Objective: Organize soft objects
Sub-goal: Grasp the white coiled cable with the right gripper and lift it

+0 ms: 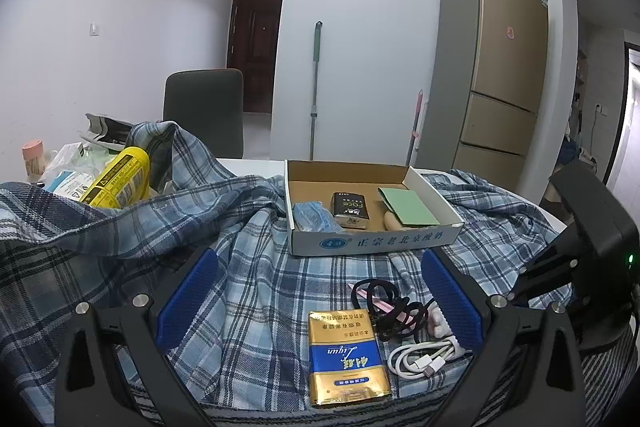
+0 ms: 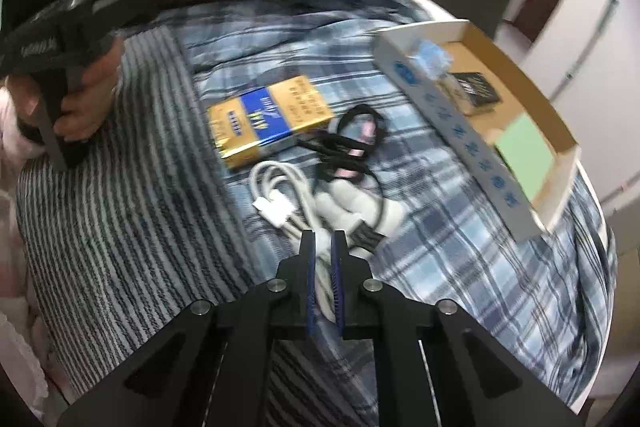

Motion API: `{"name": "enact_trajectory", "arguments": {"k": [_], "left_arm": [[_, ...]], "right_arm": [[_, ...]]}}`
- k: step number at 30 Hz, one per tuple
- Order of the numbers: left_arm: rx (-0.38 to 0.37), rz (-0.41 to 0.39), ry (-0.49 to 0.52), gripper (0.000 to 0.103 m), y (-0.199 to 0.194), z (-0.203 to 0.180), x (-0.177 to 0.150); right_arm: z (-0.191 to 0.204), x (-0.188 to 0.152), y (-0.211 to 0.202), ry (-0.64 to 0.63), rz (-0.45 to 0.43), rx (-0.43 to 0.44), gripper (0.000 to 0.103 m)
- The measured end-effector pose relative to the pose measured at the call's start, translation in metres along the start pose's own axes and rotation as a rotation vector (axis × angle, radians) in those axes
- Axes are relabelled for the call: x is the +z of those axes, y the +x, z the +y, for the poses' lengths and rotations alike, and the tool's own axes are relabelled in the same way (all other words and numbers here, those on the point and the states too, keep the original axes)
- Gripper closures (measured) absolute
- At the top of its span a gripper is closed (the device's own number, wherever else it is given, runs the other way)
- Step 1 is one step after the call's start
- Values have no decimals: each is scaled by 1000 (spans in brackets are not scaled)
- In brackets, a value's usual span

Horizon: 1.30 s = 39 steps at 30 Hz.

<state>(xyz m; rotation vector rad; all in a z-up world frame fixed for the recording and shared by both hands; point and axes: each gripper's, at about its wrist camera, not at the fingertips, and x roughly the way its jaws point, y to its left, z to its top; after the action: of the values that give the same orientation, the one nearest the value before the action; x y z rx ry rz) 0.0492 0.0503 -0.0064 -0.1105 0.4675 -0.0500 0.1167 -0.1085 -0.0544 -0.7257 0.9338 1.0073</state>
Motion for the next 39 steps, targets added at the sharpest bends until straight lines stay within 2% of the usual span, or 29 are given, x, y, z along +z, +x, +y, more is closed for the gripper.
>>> {"name": "enact_trajectory", "arguments": {"k": [3,5,7,8,15,18,20,23,27,30,32,35,36,38,39], "left_arm": [[-3,8,-4,0,2,1,0],[-5,14,-5,0,3,2,0],[-7,18,-5,0,4,2,-1],[-7,17,-5,0,4,1,-1],[-7,22,-4,0,4,1,-1],[-3,20,-8,0,4,2,-1],[-1,19,-13,0,4,2,-1],[0,19,-20,0,3,3,-1],[1,19,-16,0,3,2,-1],[3,22,-12,0,4,2,-1],[5,21,-12,0,4,1,-1],[9,23,-14,0,5,2,-1],[8,27,-16,0,6,3,-2],[7,35,-20,0,8,4,-2],[5,39,-20,0,9,4,-2]], "right_arm": [[5,5,8,-44,19,7,87],[5,7,11,-49,37,26,69],[3,6,17,-47,62,59,69],[4,6,21,-58,77,60,72],[9,12,35,-92,87,13,79],[9,13,32,-50,65,-32,81],[5,10,18,9,29,-48,81],[-6,1,-9,155,-26,-23,81],[-39,-20,-29,463,-83,-30,81],[-72,-44,-24,716,-61,-116,81],[-95,-62,-17,851,-53,-111,80],[-107,-74,-7,909,-48,-72,78],[-106,-74,-5,887,-45,-82,75],[-102,-74,-5,861,-51,-99,46],[-103,-74,-4,848,-58,-101,45]]}}
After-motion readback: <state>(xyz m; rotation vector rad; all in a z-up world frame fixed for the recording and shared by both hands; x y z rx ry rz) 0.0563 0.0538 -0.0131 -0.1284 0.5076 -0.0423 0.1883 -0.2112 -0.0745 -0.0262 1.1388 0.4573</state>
